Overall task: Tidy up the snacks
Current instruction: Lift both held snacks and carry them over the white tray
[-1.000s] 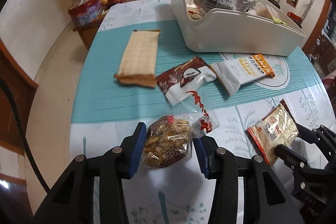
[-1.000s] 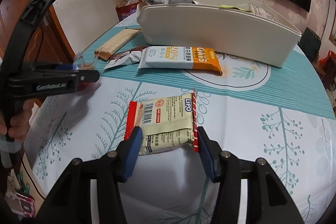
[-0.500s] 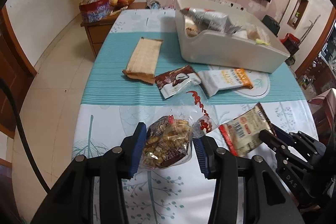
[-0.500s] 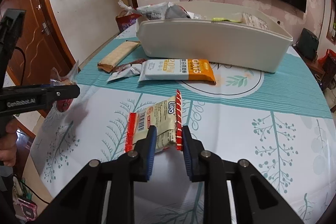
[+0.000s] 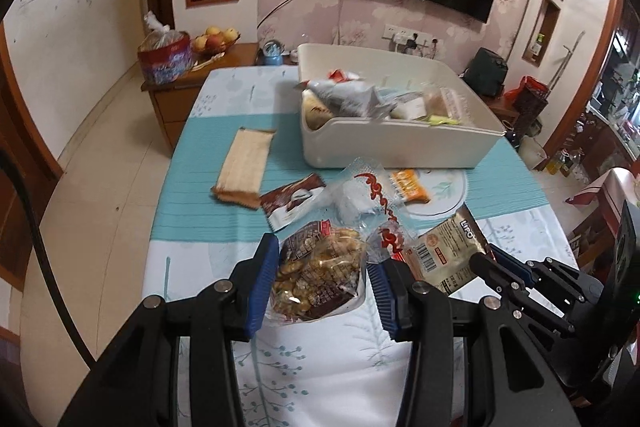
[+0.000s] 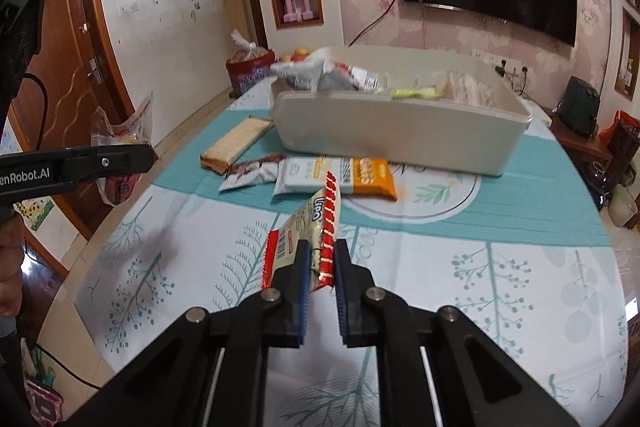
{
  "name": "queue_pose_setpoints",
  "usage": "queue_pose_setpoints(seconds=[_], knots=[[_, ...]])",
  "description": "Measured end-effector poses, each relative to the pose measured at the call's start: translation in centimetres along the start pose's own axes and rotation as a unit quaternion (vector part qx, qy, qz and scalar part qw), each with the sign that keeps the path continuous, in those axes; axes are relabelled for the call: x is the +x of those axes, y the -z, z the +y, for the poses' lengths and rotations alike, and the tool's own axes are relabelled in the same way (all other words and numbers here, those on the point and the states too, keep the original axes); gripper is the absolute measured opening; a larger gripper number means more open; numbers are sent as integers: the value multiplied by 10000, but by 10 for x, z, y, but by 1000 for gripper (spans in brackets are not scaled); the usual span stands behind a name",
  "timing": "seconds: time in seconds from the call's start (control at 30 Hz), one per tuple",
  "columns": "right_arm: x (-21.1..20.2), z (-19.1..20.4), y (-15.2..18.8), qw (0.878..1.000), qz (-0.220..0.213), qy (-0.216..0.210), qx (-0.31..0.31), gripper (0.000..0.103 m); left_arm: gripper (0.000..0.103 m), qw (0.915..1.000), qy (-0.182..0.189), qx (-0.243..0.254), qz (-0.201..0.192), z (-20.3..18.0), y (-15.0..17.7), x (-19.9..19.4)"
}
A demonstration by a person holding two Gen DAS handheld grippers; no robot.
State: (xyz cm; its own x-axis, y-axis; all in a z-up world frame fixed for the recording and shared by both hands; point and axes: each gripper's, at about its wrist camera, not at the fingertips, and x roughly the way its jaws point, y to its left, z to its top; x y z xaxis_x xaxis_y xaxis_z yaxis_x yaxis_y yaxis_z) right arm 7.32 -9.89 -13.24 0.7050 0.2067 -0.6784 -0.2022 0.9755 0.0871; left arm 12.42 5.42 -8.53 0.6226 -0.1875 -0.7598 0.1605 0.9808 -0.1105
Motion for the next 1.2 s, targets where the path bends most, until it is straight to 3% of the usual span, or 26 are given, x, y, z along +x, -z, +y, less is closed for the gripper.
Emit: queue_pose_setpoints(seconds=[0.37, 0.63, 1.2], knots=[[-31, -15, -21, 9977, -612, 276, -90, 11, 44, 9991, 243, 121, -311, -38, -34, -10], [-42, -35, -39, 9938, -994, 492, -51, 11, 44, 9985, 423, 102, -326, -65, -72, 4], [-19, -77, -81, 9801, -1715, 993, -134, 11, 44, 9974, 715, 108, 7, -109, -136, 99]])
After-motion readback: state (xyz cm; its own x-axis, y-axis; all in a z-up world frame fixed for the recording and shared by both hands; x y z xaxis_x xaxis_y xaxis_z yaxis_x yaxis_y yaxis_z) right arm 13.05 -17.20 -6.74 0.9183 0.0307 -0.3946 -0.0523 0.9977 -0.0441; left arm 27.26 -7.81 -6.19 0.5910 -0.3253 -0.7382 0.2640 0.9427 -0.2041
